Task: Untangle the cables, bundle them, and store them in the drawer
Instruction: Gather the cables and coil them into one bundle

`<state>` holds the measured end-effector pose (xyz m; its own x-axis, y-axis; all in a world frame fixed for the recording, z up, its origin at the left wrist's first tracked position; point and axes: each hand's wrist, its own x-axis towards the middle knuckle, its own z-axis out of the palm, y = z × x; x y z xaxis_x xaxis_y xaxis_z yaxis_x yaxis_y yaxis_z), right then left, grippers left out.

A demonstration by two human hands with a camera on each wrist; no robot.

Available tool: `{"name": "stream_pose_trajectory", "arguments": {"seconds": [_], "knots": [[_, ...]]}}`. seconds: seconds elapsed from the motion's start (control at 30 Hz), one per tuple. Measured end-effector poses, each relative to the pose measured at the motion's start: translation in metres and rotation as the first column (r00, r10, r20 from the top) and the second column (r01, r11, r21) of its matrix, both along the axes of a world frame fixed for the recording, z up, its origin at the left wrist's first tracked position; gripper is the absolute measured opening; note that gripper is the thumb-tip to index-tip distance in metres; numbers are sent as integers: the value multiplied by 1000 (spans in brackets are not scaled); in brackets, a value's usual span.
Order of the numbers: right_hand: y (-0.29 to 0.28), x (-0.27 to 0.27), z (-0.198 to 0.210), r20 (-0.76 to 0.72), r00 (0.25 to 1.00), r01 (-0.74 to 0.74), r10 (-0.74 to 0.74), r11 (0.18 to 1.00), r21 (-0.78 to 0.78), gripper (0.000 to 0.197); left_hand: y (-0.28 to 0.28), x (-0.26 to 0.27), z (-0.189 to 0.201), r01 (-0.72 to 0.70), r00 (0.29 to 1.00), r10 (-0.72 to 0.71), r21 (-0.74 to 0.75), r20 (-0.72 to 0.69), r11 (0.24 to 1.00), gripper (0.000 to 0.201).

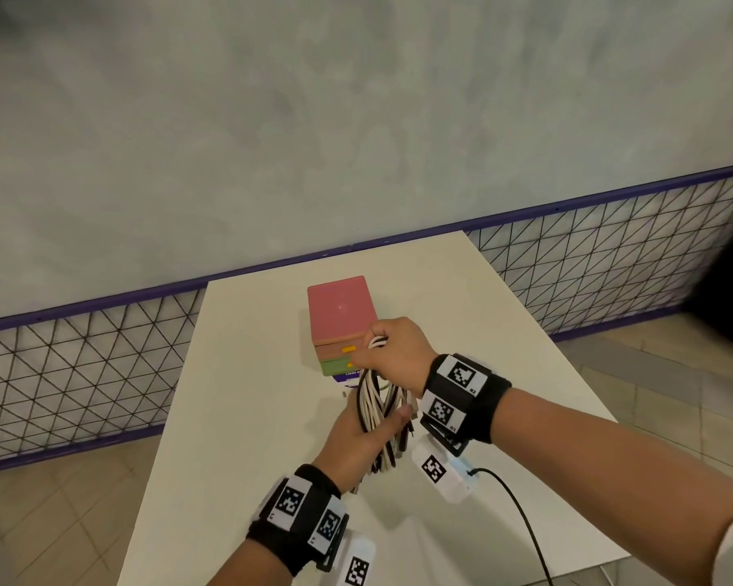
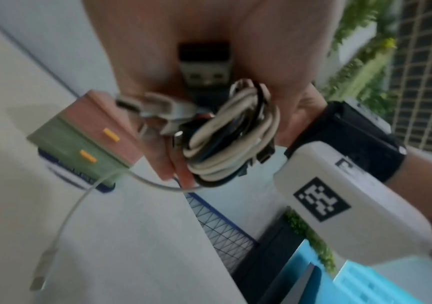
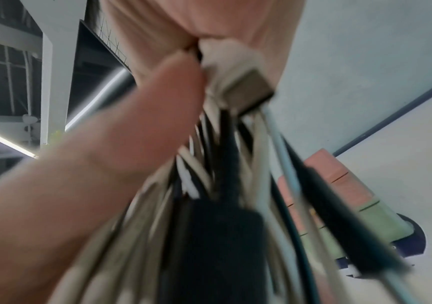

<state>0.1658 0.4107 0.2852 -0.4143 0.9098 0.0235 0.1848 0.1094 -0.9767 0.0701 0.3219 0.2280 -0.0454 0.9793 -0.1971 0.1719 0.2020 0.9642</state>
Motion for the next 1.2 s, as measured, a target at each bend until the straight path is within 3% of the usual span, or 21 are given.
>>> {"name": "stream_pose_trajectory", "arguments": {"seconds": [0.07, 0.13, 0.23, 0.27, 0.33, 0.4, 0.47, 0.53, 0.67, 0.8, 0.9, 1.03, 1.1, 1.2], "knots": [[-1, 0, 0, 23, 1000, 5, -6, 999, 40, 26, -5, -1, 3, -90, 965, 109, 87, -238, 992, 57], [-1, 2, -2, 15, 1000, 16, -17, 998, 64, 30, -10, -1, 3, -143, 866, 216, 190, -452, 971, 67], [-1, 4, -3, 16, 999, 31, -33, 995, 96, 30, -12, -4, -1, -147, 706, 375, 394, -601, 907, 73], [-3, 4, -3, 17, 999, 27, -29, 994, 105, 30, -9, -3, 0, -131, 704, 369, 399, -607, 907, 76], [-7, 1, -1, 22, 1000, 3, -5, 994, 109, 28, -3, -1, 5, -88, 801, 267, 335, -536, 938, 78], [-11, -2, 3, 16, 999, -36, 35, 993, 112, 24, 4, 2, 10, -85, 937, 174, 286, -303, 954, 71], [-12, -2, 9, -6, 998, -62, 63, 991, 120, 19, 9, 3, 11, -99, 976, 146, 270, -160, 958, 66], [-12, -2, 14, -34, 997, -61, 66, 990, 128, 18, 10, 8, 16, -109, 985, 140, 266, -101, 958, 44], [-16, -8, 20, -20, 995, -93, 98, 985, 148, 25, 14, 18, 24, -192, 981, 193, 227, 19, 955, 15], [-15, -3, 23, -75, 992, -100, 106, 992, 74, 24, 16, 17, 26, -180, 983, 170, 201, 65, 963, 32], [-12, 0, 24, -40, 988, -151, 152, 988, 11, 20, 18, 12, 27, -171, 976, 152, 114, 158, 979, 22], [-15, 15, 13, -191, 968, -195, 162, 966, -170, 44, 27, -6, 26, -264, 906, 234, 39, 353, 964, 15], [-17, 25, -4, -118, 952, -301, 283, 937, -179, 59, 33, -17, 28, -317, 842, 279, 6, 462, 948, 15], [-24, 29, -30, 94, 869, -440, 485, 847, -300, 65, 39, -24, 30, -341, 790, 306, -34, 531, 939, 12]]}}
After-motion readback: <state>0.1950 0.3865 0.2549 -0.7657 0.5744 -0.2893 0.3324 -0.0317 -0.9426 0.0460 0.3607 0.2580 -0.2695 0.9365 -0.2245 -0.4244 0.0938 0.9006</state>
